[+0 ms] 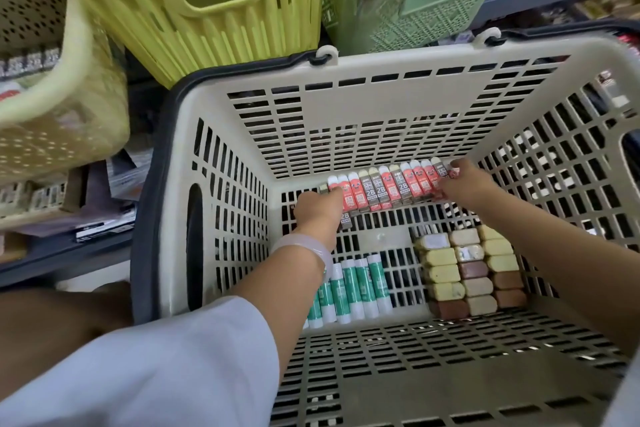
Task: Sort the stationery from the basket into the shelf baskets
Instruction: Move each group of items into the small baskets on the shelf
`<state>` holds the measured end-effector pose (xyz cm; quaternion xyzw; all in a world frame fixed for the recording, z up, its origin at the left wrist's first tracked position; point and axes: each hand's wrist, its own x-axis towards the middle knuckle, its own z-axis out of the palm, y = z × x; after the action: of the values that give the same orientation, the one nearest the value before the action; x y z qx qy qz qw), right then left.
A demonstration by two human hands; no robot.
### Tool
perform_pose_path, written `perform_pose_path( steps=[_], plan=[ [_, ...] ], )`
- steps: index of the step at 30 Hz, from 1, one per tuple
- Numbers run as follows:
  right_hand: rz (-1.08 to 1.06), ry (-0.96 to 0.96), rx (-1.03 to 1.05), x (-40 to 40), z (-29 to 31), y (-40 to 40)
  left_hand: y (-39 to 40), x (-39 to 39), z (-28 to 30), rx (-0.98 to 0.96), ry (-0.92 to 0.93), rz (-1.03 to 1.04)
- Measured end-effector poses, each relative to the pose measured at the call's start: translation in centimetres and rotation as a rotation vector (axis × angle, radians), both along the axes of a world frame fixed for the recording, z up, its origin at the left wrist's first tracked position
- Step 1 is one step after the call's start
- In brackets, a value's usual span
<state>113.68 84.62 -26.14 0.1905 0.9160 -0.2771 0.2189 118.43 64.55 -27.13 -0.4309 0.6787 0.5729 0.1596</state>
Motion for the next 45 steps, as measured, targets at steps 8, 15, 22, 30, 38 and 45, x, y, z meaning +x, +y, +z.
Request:
perform_pose_path(
  steps=[8,15,22,30,38,45],
  plan=[
    [0.092,0.001,-0.068,0.5,0.0,-1.7,-2.3,0.6,-0.9,-0.030,-0.053,0.118],
    [0.153,-0.022,-0.040,0.5,0.0,-1.8,-2.0,0.2,-1.1,0.025,-0.038,0.059],
    [0.197,-0.010,0.012,0.5,-0.3,-1.8,-2.8,0.2,-1.3,0.263,-0.067,0.118],
    [0.206,-0.016,0.035,0.4,0.1,-1.6,-2.5,0.4,-0.3,0.126,-0.028,0.138],
    [0.310,0.197,-0.533,1.4,8.6,-7.0,-2.4,1.2,6.9,0.382,0.190,0.153],
    [0.468,0.182,-0.733,4.3,15.5,-12.0,-5.0,4.1,14.1,0.505,0.451,0.013]
  ],
)
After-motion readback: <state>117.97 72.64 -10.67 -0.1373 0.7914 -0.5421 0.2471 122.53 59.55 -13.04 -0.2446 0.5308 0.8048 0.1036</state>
